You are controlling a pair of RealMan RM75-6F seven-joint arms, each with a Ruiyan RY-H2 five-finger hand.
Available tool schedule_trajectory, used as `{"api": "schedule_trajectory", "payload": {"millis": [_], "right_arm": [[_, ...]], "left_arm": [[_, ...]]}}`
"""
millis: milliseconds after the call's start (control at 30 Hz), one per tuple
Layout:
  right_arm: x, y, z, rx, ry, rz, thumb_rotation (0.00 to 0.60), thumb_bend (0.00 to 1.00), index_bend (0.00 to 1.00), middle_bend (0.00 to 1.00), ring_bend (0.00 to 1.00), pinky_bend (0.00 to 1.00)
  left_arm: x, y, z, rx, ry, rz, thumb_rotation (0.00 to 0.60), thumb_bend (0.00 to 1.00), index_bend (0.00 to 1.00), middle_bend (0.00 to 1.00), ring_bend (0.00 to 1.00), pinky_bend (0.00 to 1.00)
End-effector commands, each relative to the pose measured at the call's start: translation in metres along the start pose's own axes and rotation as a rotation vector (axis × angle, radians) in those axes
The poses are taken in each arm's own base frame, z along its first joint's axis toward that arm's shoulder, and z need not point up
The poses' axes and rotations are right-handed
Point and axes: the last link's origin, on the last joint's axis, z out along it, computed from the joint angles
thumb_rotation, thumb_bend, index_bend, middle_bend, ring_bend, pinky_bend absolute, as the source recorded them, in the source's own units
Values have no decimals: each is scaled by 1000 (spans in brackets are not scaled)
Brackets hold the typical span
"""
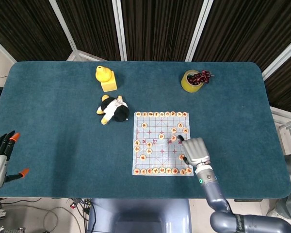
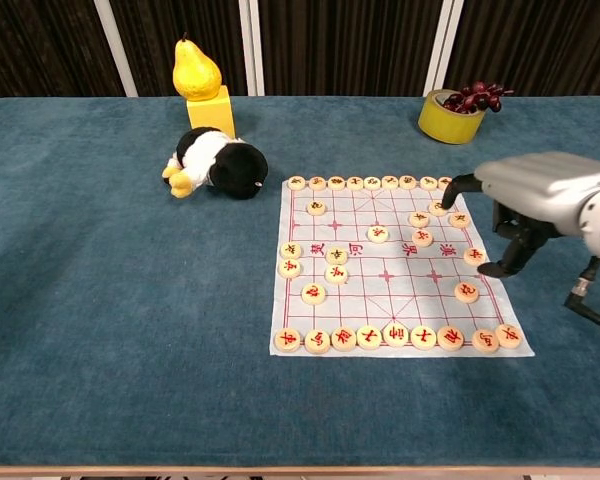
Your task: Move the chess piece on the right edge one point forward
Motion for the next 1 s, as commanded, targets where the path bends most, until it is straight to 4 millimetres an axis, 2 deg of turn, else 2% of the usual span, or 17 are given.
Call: {"api": "schedule_trajectory", "payload": {"millis": [33, 333, 1000], "right_arm": [[-8, -7, 11, -11, -2, -23, 600, 326, 291, 990, 1000, 899], [-11, -7, 32, -56, 0, -22, 600, 327, 344, 990, 1000, 922], [-16, 4, 40, -127, -50, 35, 600, 319, 412, 990, 1000, 970]], "left_arm": [[0, 0, 0, 2, -2, -2, 600, 0, 0, 0, 0, 0], [-1, 0, 2, 5, -16, -6, 600, 0, 0, 0, 0, 0], [-2, 1, 2, 13, -34, -24, 600, 0, 0, 0, 0, 0]]}}
